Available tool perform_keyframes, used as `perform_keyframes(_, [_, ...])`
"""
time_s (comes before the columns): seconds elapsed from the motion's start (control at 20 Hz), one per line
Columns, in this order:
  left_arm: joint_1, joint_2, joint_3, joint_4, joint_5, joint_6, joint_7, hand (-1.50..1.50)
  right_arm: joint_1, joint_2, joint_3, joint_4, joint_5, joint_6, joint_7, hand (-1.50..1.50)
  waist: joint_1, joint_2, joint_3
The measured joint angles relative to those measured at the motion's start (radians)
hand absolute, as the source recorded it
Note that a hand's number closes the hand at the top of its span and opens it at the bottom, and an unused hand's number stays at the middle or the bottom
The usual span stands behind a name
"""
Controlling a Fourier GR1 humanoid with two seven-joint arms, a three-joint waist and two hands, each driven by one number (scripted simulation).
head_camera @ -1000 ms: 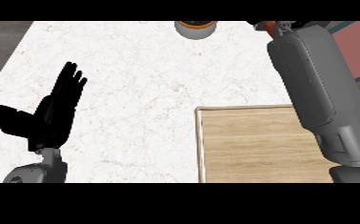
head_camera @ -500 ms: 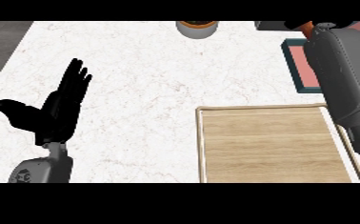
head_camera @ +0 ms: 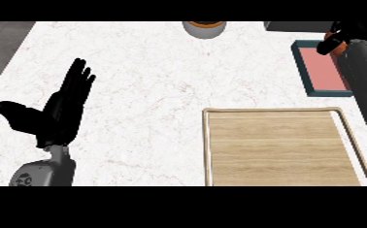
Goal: Pick the sweet potato from the tray and place it in the cardboard box
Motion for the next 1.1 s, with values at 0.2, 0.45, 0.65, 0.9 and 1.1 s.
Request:
perform_keyframes(0.2, [-0.012,-0.004,-0.008,-0.005,-0.009,0.004,0.004,0.0,0.004,-0.025,-0.04,0.105,-0.03,0.043,-0.049,-1.5,0.009,0.004,0.001])
perform_keyframes(0.45, [-0.02,0.002,0.005,0.009,0.006,-0.009,0.005,0.0,0.018,-0.033,-0.101,0.115,-0.079,-0.092,-0.15,-1.5,0.011,0.006,0.003])
perform_keyframes(0.65, [-0.019,0.004,0.008,-0.001,0.01,-0.008,0.016,0.0,0.031,-0.026,-0.153,0.057,-0.129,-0.264,-0.256,-1.5,0.008,0.003,0.003])
perform_keyframes(0.9, [0.0,0.004,0.007,-0.011,0.006,-0.006,0.015,0.0,0.017,-0.019,-0.273,0.012,-0.271,-0.343,-0.393,-1.5,0.001,-0.002,0.003])
perform_keyframes(1.1, [0.013,0.001,0.005,-0.02,0.003,-0.003,0.016,0.0,0.004,-0.013,-0.403,-0.023,-0.432,-0.332,-0.47,-1.5,-0.009,-0.006,0.003])
